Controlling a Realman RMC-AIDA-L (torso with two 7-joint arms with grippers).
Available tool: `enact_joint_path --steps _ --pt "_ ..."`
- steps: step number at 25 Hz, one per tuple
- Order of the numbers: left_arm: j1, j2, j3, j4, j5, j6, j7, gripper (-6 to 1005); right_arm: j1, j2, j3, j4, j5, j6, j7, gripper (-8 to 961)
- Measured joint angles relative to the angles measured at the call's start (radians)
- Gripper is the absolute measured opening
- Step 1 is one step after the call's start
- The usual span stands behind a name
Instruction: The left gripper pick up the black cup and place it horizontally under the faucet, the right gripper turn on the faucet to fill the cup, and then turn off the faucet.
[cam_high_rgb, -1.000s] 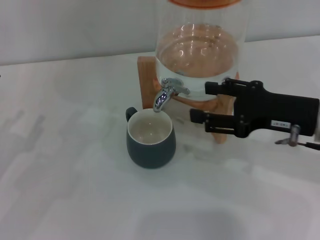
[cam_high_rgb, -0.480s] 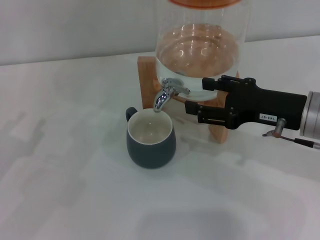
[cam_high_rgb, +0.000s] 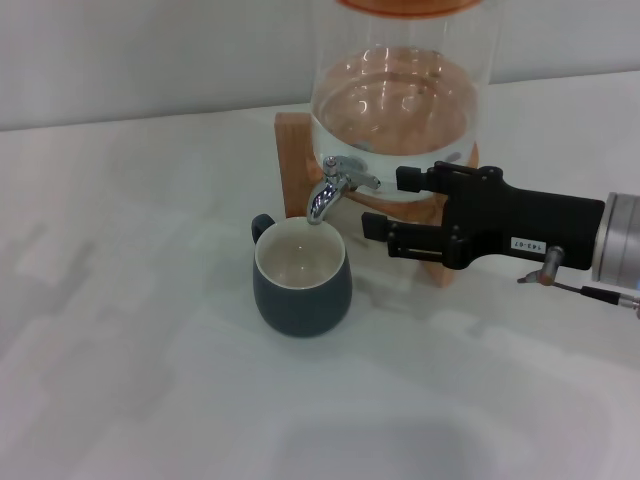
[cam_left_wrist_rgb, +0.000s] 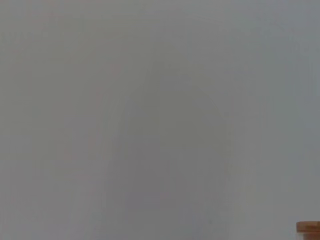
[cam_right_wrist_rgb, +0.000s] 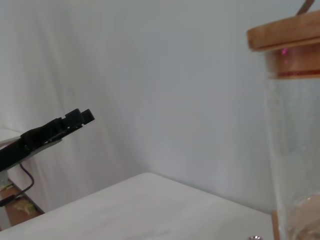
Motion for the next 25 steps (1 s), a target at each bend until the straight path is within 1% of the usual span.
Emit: enact_joint_path --steps 2,14,25 --pt "0.001 0.0 0.0 -0.001 -0.002 0.0 0.0 768 0.006 0.0 -0.007 0.004 0.0 -0.01 0.0 783" --pt "0.026 0.002 0.0 -0.001 -0.012 -0.003 -0.001 769 0.04 0.0 -0.063 0.007 0.002 -0.06 0.006 782" --pt "0.028 0.002 0.0 0.0 -0.012 -0.001 0.001 770 0.046 0.0 -0.068 0.004 0.002 0.019 0.0 783"
